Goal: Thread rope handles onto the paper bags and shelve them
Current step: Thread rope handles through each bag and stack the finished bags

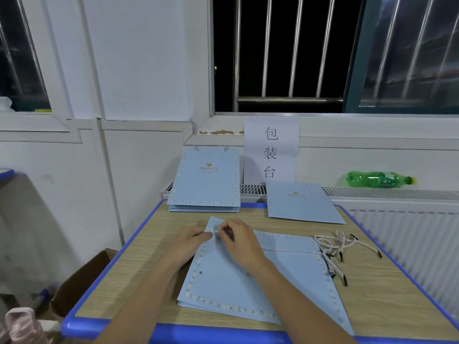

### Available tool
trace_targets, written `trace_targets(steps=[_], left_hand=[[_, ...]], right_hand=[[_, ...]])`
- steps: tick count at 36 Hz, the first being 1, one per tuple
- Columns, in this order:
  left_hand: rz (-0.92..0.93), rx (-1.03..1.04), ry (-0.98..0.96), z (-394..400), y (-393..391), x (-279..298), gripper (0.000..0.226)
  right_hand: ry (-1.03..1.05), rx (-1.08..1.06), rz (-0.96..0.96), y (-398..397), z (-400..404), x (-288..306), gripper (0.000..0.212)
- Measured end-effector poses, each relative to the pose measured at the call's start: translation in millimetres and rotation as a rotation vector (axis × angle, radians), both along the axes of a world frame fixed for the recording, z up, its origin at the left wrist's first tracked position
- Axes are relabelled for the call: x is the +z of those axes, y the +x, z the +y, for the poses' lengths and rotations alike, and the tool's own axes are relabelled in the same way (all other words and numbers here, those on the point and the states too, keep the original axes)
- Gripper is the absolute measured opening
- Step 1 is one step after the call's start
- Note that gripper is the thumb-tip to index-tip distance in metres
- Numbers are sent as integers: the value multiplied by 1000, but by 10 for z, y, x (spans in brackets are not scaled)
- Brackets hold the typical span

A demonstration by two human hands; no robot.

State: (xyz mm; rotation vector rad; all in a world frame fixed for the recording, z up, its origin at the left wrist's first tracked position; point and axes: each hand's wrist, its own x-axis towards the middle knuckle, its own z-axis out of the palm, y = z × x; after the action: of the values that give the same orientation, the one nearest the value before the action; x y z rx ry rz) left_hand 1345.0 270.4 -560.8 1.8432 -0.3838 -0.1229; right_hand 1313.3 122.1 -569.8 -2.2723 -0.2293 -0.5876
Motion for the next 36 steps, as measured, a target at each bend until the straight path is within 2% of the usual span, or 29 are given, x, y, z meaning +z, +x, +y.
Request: trace_targets(steps=[5,12,16,19,21,24,27,30,32,34,36], left_hand=[[-51,18,-17,-23,-47,23,61],[-32,61,-59,-38,-10,-22,56],[51,109,-98,17,17,-28,37],[82,181,-147,48,44,-26,42],[101,182,-142,54,51,-6,38],[120,211,-147,80,75,2,30],[107,230,-114,116,134,-21,15],[65,229,-65,134,127,-37,18],[19,231,-56,104,106,-21,35],[-27,236,-57,86,107,-15,48],[-38,254,-64,77,131,-26,51]], right_hand=[[150,-15,27,-21,3,22,16],[163,-3,38,-61,-11,71,18],[-9,-1,97,-109,-134,173,9],[-161,-59,183,-131,-344,264,20],[-274,-128,218,-144,-539,337,21],[-334,-217,276,-171,-880,429,15],[-380,-321,319,-183,-1261,447,26],[-445,-400,348,-229,-1512,491,32],[-543,-453,375,-279,-1591,541,42],[-585,-488,434,-331,-1621,595,41],[-513,-471,513,-358,-1617,635,36]])
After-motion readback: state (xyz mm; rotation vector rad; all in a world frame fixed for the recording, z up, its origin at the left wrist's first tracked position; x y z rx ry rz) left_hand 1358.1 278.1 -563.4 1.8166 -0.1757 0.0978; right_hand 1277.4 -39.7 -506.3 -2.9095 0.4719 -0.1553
